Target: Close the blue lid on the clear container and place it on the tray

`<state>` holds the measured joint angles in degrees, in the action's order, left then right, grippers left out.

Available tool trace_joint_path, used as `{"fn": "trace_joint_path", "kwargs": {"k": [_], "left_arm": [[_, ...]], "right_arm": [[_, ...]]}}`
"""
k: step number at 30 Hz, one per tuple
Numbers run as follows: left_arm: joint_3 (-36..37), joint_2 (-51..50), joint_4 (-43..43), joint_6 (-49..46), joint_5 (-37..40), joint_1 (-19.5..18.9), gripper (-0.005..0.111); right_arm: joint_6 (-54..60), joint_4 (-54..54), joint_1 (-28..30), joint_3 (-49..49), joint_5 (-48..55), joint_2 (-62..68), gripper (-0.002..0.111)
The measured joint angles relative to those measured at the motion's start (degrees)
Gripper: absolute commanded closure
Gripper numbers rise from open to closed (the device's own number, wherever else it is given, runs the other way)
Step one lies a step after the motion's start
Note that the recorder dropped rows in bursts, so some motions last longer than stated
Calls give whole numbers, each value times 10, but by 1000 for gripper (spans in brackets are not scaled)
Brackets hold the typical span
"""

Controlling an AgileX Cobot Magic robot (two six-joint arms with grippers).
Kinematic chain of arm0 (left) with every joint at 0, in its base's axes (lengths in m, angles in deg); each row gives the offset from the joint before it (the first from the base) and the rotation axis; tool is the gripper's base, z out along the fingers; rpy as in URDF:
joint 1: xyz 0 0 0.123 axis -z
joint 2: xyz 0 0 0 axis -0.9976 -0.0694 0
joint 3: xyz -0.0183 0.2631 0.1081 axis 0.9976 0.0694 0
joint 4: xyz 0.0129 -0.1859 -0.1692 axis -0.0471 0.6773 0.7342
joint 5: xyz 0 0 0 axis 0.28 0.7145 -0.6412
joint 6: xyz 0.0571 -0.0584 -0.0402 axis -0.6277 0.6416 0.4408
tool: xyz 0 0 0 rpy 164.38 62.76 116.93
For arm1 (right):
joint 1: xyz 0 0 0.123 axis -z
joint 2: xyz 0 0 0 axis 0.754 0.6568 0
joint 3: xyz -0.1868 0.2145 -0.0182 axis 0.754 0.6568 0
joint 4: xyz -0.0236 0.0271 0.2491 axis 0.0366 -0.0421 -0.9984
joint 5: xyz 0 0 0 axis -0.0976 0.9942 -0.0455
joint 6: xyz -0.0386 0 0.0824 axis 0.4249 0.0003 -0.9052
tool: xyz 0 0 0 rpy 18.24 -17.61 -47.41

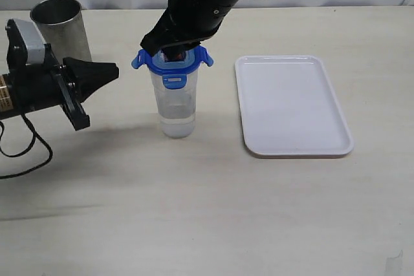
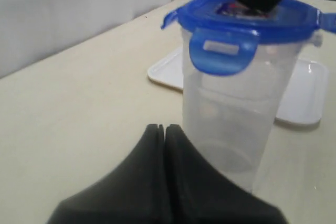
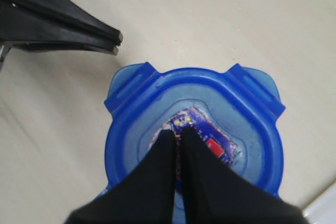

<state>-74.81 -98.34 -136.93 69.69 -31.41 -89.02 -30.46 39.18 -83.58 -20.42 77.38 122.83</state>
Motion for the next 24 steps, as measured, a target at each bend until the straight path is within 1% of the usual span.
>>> {"fn": "trace_joint_path", "kwargs": {"k": [5, 8, 10, 12, 13, 15, 17, 18, 19, 20, 21, 24], "left_arm": [[0, -50, 1, -34, 0, 3, 107], [-3, -69, 1, -61, 1, 19, 106], [-11, -77, -2, -66, 1, 35, 102], [-15, -82, -2, -70, 0, 50, 92], [-15, -83, -1, -73, 0, 53, 84], [-15, -84, 1, -73, 0, 57, 64], [-15, -84, 7, -74, 0, 58, 37], [-15, -84, 15, -74, 0, 61, 26], [-15, -84, 25, -74, 0, 66, 18], [-15, -84, 33, -74, 0, 71, 13], [-15, -84, 45, -74, 0, 77, 12], [-19, -84, 63, -74, 0, 96, 13]], "right_arm": [[0, 0, 0, 0, 0, 0, 104], [0, 0, 0, 0, 0, 0, 104], [0, 0, 0, 0, 0, 0, 104], [0, 0, 0, 0, 0, 0, 104], [0, 0, 0, 0, 0, 0, 104], [0, 0, 0, 0, 0, 0, 104], [0, 0, 0, 0, 0, 0, 104], [0, 0, 0, 0, 0, 0, 104], [0, 0, 0, 0, 0, 0, 104], [0, 0, 0, 0, 0, 0, 104], [0, 0, 0, 0, 0, 0, 104], [0, 0, 0, 0, 0, 0, 104]]}}
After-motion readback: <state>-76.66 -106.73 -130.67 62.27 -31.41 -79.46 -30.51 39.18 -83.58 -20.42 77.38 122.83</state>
